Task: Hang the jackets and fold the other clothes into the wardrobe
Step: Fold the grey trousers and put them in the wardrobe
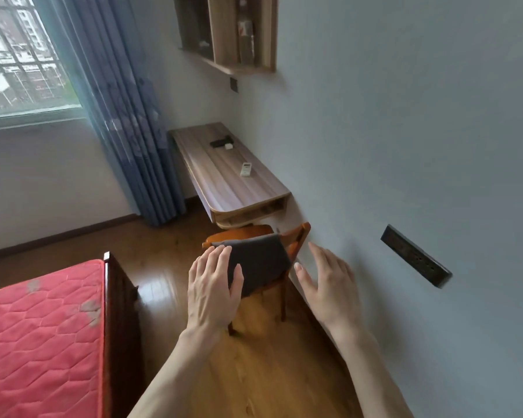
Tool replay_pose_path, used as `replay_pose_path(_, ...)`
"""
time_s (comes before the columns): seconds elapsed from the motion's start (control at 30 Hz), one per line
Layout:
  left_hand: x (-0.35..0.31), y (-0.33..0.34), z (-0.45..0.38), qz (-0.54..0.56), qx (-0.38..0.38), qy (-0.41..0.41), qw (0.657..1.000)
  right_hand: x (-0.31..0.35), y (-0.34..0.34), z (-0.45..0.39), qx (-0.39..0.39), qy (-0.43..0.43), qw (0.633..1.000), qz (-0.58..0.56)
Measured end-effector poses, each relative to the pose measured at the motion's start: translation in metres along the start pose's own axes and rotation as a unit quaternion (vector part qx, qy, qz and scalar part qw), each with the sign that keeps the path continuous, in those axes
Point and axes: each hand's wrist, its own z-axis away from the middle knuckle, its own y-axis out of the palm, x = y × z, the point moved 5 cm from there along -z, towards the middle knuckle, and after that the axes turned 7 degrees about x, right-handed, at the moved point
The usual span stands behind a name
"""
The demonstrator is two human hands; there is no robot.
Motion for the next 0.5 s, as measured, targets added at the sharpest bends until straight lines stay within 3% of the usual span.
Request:
replay_pose_path(0.3,0.045,0.124,-0.065,-0.033,0.082,-0.108,0.990,-0.070,0.100,-0.141,0.117,0.014,0.993,-0.005)
replay_pose_path(0.5,0.091,0.180,-0.067,-0.047,0.172,-0.189,0.966,-0.110,0.183,-0.198,0.259,0.135,0.946,-0.138)
